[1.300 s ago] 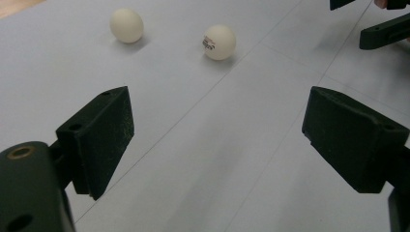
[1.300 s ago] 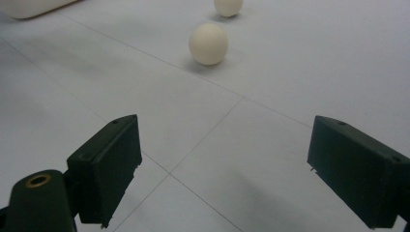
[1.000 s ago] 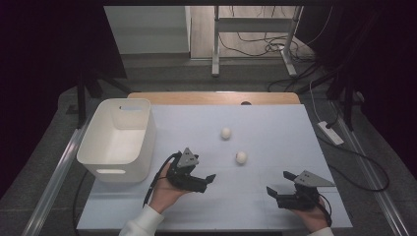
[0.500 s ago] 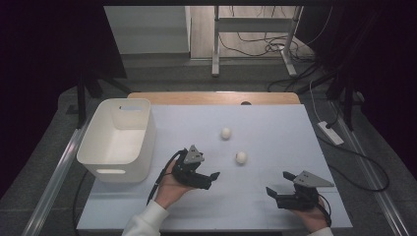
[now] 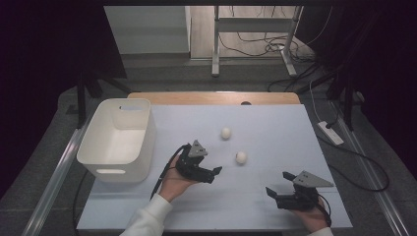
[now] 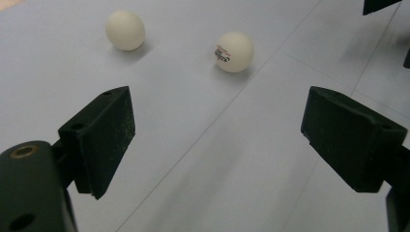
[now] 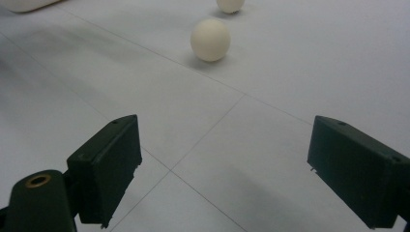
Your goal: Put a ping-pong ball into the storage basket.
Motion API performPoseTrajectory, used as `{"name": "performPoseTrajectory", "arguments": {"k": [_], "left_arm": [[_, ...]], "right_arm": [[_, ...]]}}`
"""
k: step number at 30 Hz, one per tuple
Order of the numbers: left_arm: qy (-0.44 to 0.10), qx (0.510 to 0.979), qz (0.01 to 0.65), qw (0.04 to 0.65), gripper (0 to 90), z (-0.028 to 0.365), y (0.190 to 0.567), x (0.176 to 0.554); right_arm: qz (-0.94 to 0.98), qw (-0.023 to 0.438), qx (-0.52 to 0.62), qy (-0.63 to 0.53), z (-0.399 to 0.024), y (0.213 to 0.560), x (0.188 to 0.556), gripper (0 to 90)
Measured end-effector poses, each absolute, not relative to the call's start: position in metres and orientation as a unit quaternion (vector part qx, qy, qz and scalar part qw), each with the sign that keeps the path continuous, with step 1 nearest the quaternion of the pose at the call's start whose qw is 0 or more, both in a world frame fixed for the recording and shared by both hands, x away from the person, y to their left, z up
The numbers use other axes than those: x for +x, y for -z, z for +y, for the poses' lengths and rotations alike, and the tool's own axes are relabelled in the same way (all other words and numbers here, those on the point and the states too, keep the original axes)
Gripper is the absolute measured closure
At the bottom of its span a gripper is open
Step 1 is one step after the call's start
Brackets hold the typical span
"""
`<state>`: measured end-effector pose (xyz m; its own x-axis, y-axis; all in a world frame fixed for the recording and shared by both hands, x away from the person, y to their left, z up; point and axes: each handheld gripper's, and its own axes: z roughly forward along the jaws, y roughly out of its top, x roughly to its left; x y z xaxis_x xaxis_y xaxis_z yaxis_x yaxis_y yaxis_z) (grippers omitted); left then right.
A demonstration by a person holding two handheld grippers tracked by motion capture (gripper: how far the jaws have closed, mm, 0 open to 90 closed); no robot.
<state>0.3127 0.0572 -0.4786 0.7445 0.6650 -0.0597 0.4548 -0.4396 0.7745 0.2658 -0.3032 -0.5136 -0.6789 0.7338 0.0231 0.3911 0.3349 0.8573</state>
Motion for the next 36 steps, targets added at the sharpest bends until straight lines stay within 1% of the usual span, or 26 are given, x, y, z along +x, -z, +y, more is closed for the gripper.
{"name": "performPoseTrajectory", "arguments": {"k": [18,32,36], "left_arm": [[-0.139,0.841,0.33,0.405,12.5,0.046,0.469,0.329],[-0.142,0.845,0.331,0.396,12.5,0.043,0.47,0.346],[-0.14,0.839,0.336,0.405,12.8,0.044,0.469,0.352]], "right_arm": [[0.797,0.187,0.352,-0.454,-0.302,0.514,0.266,11.9],[0.8,0.185,0.35,-0.451,-0.301,0.515,0.266,11.9],[0.797,0.181,0.353,-0.455,-0.303,0.515,0.267,11.9]]}}
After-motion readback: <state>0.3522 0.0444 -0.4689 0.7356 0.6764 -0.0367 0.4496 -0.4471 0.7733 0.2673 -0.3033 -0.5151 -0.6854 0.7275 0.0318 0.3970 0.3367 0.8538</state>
